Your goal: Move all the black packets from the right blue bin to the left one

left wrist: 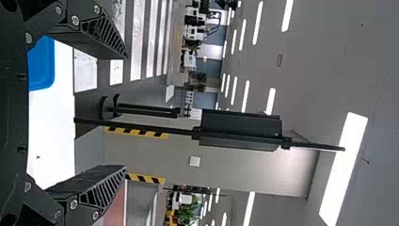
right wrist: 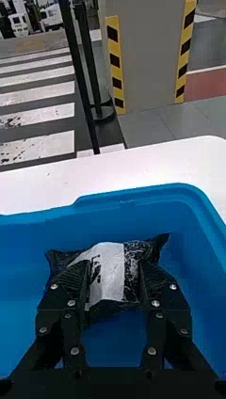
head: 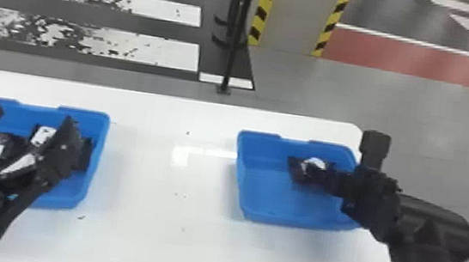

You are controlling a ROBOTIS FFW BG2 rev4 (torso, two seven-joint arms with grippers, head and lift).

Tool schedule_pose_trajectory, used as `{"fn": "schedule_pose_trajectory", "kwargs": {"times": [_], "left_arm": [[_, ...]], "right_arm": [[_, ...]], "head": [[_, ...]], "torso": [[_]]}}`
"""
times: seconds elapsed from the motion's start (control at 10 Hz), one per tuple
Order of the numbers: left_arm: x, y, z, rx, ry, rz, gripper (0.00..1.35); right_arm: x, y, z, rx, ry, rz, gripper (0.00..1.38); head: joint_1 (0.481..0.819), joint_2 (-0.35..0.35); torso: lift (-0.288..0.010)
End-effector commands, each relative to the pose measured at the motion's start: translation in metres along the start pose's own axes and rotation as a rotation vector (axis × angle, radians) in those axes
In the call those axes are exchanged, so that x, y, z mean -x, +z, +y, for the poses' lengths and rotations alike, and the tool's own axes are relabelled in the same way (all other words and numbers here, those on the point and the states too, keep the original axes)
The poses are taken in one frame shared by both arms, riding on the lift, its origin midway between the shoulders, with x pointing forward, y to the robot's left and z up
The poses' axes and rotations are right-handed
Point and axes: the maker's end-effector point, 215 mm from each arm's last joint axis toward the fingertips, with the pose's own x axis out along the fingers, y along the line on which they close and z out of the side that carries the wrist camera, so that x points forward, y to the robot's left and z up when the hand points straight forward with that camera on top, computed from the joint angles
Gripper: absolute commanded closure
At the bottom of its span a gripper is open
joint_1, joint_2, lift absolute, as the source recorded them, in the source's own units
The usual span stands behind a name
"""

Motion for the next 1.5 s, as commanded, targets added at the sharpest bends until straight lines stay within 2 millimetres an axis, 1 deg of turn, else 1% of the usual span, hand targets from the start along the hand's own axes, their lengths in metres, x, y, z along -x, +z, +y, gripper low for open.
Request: {"fn": "schedule_pose_trajectory", "kwargs": {"times": [0.0,0.1,0.2,0.4,0.5,0.6,0.7,0.8,0.9,1.0,1.1,1.2,1.3,1.4], "left_arm": [[0.0,0.0,0.0,0.002,-0.002,-0.002,0.22],[0.0,0.001,0.001,0.003,0.001,-0.007,0.22],[0.0,0.002,0.001,0.002,0.001,-0.012,0.22],[0.0,0.005,0.001,-0.002,0.001,-0.024,0.22],[0.0,0.008,0.001,-0.004,0.002,-0.034,0.22],[0.0,0.007,0.001,-0.004,0.002,-0.034,0.22],[0.0,0.009,0.001,-0.004,0.001,-0.041,0.22],[-0.001,0.015,0.0,-0.004,-0.001,-0.068,0.22],[-0.001,0.015,-0.001,0.002,-0.002,-0.076,0.22],[-0.003,0.017,-0.007,0.009,-0.013,-0.083,0.22],[-0.006,0.016,-0.014,0.026,-0.029,-0.083,0.22],[-0.008,0.011,-0.021,0.05,-0.046,-0.071,0.22],[-0.011,0.009,-0.029,0.072,-0.064,-0.067,0.22],[-0.012,0.009,-0.034,0.081,-0.077,-0.068,0.22]], "right_arm": [[0.002,0.002,0.006,-0.013,0.02,-0.028,1.15],[0.004,0.002,0.016,-0.037,0.052,-0.044,1.16],[0.009,-0.002,0.031,-0.081,0.104,-0.056,1.16],[0.039,0.003,0.066,-0.148,0.217,-0.115,1.16],[0.057,0.012,0.083,-0.184,0.278,-0.153,1.16],[0.073,0.028,0.099,-0.223,0.345,-0.201,1.16],[0.092,0.049,0.115,-0.255,0.412,-0.253,1.16],[0.107,0.066,0.137,-0.304,0.508,-0.289,1.16],[0.114,0.075,0.161,-0.363,0.62,-0.295,1.16],[0.123,0.082,0.193,-0.401,0.725,-0.291,1.16],[0.135,0.085,0.234,-0.405,0.825,-0.275,1.16],[0.152,0.086,0.277,-0.41,0.936,-0.245,1.16],[0.17,0.083,0.316,-0.413,1.035,-0.209,1.16],[0.185,0.077,0.345,-0.422,1.113,-0.174,1.16]], "head": [[0.695,-0.189],[0.695,-0.186],[0.695,-0.18],[0.695,-0.157],[0.695,-0.137],[0.695,-0.118],[0.695,-0.1],[0.695,-0.084],[0.695,-0.074],[0.695,-0.048],[0.695,-0.02],[0.695,-0.004],[0.687,0.033],[0.678,0.078]], "torso": [[-0.14],[-0.14],[-0.14],[-0.14],[-0.14],[-0.14],[-0.14],[-0.14],[-0.14],[-0.14],[-0.14],[-0.14],[-0.14],[-0.14]]}}
